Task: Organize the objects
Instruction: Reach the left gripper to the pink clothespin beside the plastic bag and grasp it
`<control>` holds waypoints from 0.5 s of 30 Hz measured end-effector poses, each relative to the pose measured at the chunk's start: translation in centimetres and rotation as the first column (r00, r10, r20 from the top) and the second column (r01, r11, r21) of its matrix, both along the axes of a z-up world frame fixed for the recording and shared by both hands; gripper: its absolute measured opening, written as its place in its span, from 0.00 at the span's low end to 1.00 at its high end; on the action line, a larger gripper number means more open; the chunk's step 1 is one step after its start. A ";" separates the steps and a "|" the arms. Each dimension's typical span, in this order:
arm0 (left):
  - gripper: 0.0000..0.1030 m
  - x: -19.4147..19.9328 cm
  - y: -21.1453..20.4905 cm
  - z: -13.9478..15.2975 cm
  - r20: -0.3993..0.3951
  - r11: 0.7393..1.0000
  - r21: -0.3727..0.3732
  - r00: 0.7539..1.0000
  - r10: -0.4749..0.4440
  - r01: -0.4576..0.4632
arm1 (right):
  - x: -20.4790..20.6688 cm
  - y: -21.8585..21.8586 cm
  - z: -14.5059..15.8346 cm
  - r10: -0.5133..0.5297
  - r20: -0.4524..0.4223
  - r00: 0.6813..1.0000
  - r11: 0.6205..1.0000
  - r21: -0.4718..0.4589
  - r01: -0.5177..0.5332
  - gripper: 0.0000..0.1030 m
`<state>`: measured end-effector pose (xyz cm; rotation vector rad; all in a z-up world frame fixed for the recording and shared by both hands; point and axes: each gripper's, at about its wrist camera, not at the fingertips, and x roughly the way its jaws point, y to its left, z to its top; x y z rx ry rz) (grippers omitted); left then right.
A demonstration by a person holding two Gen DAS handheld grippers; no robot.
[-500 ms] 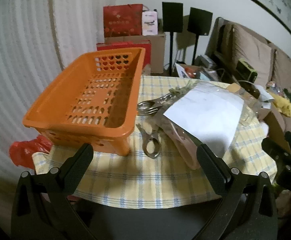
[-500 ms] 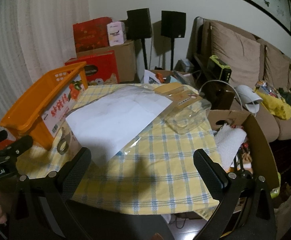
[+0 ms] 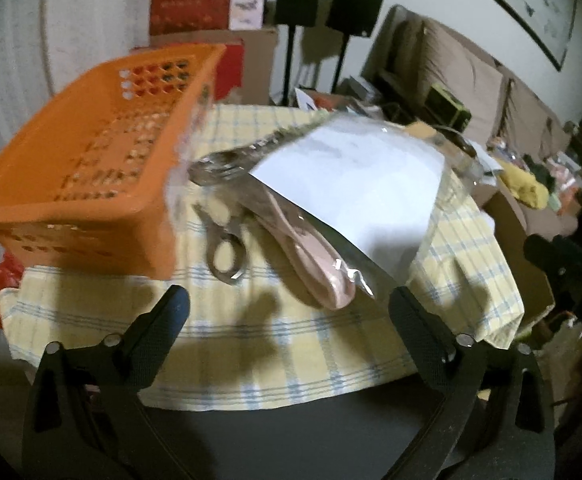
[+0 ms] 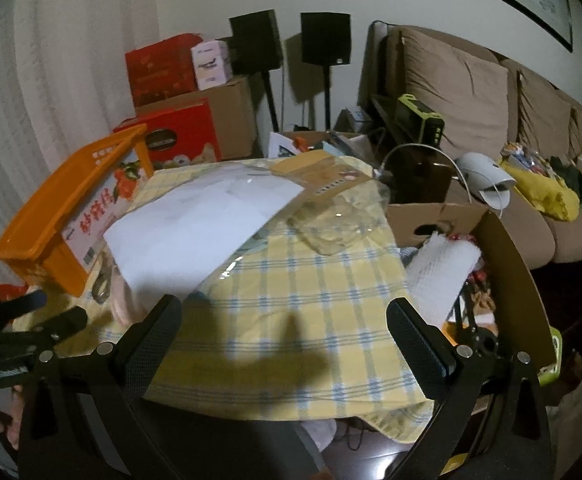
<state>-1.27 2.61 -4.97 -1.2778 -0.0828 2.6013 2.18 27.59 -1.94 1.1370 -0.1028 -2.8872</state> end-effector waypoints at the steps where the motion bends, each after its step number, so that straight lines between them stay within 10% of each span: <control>1: 0.93 -0.2 0.4 -0.3 0.006 1.000 -0.004 1.000 -0.006 0.006 | 0.1 0.3 0.0 -0.005 0.000 1.000 1.000 -0.004 0.005 1.00; 15: 0.69 -0.8 3.3 -3.4 0.051 0.982 -0.146 0.993 -0.110 0.116 | 0.3 1.9 -0.6 -0.015 0.014 1.000 0.999 -0.041 0.016 1.00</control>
